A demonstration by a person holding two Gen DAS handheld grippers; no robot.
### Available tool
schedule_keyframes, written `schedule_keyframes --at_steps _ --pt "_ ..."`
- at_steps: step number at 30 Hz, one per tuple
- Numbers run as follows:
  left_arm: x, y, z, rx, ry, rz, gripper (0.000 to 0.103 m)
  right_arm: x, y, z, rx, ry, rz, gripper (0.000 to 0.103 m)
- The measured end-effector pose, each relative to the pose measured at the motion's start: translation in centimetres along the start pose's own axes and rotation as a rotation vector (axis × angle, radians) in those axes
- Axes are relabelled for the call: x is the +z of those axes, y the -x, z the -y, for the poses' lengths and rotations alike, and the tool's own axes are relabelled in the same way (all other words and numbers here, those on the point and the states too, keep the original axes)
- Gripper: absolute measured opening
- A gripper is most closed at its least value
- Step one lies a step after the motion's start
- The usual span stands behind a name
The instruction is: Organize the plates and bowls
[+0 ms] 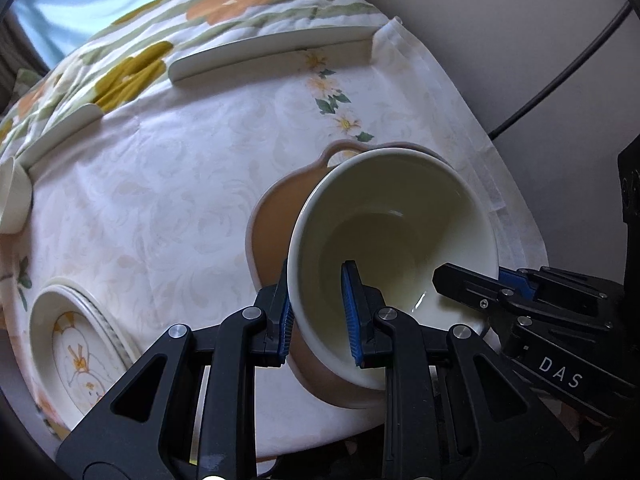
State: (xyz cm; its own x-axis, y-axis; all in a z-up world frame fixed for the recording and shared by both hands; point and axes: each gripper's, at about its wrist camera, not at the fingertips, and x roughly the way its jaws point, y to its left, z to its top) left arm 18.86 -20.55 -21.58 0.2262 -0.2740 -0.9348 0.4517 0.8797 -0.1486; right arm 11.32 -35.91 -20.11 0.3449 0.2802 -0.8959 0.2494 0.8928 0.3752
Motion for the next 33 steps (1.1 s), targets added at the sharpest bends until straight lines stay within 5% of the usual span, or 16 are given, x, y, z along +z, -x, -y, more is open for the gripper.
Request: schedule_keyframes --at_steps 9,33 --pt "0.1 -1.5 0.8 0.058 -0.102 -0.019 0.019 -0.2 -1.1 0.7 -0.054 -0.038 -0.008 0.017" --pt "0.1 1.9 0.7 0.065 -0.075 0.044 0.020 -0.7 2.4 -0.7 -0.105 0.054 0.025 0.017"
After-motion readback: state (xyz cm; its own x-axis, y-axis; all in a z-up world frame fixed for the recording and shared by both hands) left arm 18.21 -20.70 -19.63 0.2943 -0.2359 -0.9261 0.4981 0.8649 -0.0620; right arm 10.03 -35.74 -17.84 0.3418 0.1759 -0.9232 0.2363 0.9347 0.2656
